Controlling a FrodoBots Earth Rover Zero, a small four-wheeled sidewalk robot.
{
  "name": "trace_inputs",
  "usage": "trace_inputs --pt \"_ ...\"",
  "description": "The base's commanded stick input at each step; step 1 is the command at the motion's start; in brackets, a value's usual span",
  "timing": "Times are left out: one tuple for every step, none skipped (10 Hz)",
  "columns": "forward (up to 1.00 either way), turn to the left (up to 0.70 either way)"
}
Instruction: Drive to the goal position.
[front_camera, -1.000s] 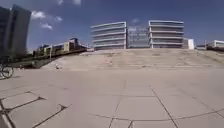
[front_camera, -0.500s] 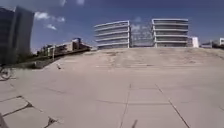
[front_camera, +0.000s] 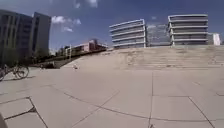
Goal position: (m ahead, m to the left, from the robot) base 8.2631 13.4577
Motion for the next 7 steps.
trace_inputs --pt "0.70 0.02" --pt "0.70 0.02" --pt "0.70 0.03" --pt "0.70 0.03" --pt "0.70 0.02" --pt "0.70 0.03" --pt "0.70 0.32"
